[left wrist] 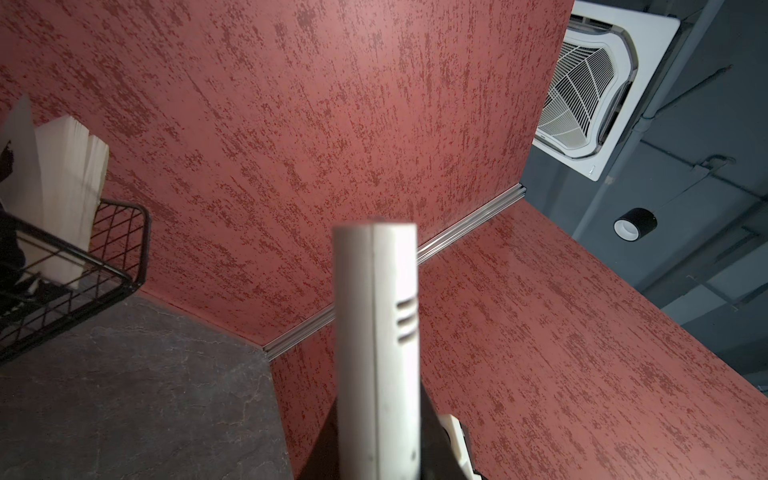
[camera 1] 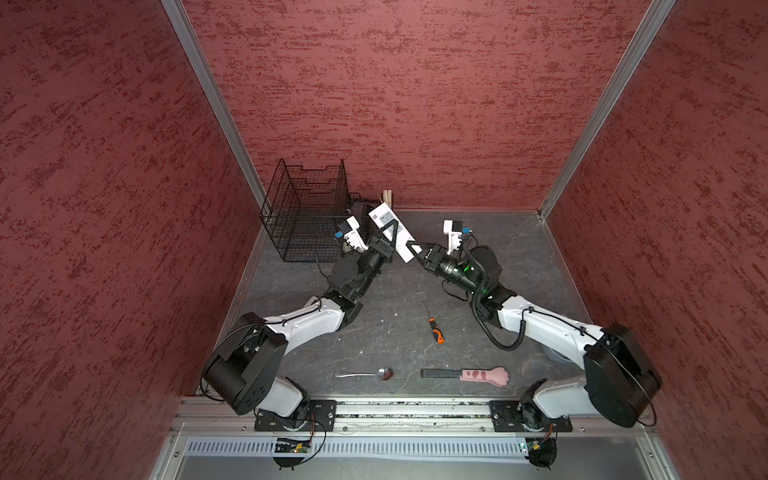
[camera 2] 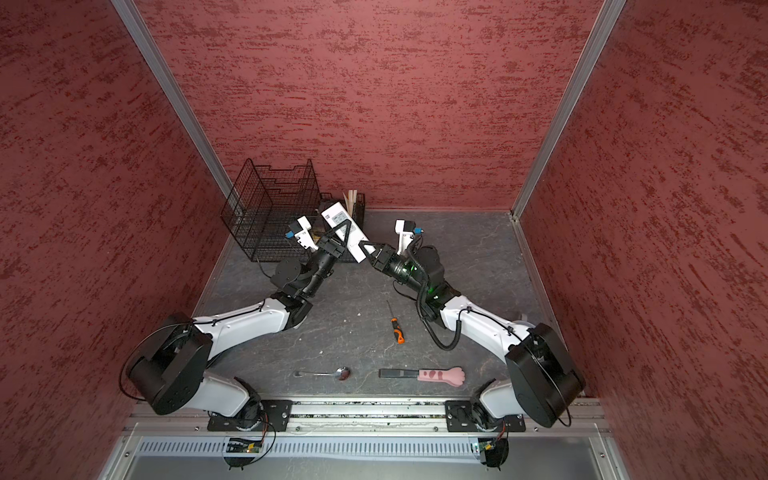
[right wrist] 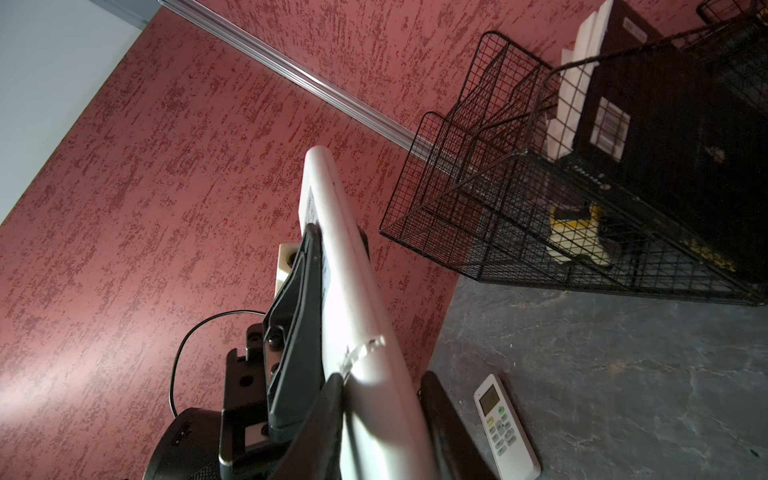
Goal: Unload the batteries from the remote control
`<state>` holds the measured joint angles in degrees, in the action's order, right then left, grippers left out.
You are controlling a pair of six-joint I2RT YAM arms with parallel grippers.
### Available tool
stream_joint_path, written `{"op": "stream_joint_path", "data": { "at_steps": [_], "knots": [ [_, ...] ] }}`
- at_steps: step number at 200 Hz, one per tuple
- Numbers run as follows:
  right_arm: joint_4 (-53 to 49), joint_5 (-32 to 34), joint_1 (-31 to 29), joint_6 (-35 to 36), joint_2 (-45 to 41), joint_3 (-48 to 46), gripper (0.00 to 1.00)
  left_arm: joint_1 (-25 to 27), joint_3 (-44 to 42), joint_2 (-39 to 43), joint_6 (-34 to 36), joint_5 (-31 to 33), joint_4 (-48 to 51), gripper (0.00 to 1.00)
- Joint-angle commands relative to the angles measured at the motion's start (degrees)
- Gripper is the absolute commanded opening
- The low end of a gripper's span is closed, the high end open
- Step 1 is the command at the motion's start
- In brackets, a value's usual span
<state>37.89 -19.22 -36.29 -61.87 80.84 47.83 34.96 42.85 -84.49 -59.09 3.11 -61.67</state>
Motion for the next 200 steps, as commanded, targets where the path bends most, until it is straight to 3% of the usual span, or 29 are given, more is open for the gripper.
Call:
{"op": "stream_joint_path", "data": {
  "at_steps": [1, 39, 111, 200],
  "knots": [
    [-1.0, -0.9, -1.3, -0.4, -0.5, -1.1, 0.36, -0.4, 0.1, 0.1, 0.6, -2.0, -2.6, 0.0],
    [-1.0, -0.8, -1.2, -0.5, -0.5, -1.4, 0.37, -1.0, 0.0, 0.5, 0.5, -2.0, -2.6, 0.0],
    [0.3, -0.7, -1.3, -1.4, -0.9, -3.1, 0.3, -1.9, 0.1, 1.4, 0.7, -2.4, -2.3, 0.0],
    [1.1, -0.5, -1.3, -2.3, -1.8, -5.3, 0.35, -2.7, 0.1, 0.8, 0.7, -2.5, -2.8, 0.0]
  ]
}}
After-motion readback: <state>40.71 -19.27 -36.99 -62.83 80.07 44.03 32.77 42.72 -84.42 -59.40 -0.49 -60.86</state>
